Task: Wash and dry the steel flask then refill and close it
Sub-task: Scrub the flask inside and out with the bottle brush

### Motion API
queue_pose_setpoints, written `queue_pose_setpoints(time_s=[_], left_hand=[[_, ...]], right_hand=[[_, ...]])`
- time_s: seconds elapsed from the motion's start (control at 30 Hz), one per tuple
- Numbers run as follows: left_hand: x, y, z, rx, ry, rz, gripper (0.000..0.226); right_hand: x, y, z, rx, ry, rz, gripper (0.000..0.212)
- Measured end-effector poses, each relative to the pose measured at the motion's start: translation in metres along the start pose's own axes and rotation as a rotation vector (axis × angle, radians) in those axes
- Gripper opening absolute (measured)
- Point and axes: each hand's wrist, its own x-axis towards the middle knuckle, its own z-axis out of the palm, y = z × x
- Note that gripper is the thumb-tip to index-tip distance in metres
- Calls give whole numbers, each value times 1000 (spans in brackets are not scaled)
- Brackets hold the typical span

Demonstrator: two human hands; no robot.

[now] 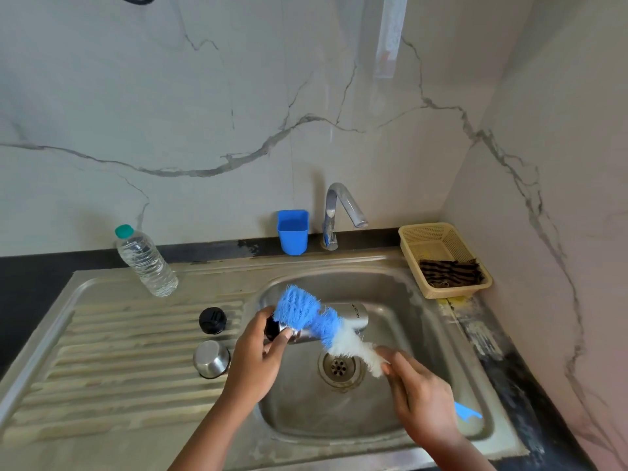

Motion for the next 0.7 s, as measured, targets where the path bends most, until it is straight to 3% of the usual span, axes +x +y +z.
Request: queue_pose_setpoints(time_s=[0.13, 0.3, 0.43, 0.7], left_hand=[[-1, -4, -3, 2, -2, -12, 38], [-5, -4, -19, 28, -23, -8, 39], [0, 22, -58, 86, 55, 7, 34], [12, 73, -174, 208, 137, -70, 33]], right_hand=[[4, 10, 5, -70, -70, 271, 32], [15, 30, 4, -192, -299, 570, 38], [15, 41, 6, -142, -377, 620, 60], [8, 25, 16, -77, -418, 545, 50]])
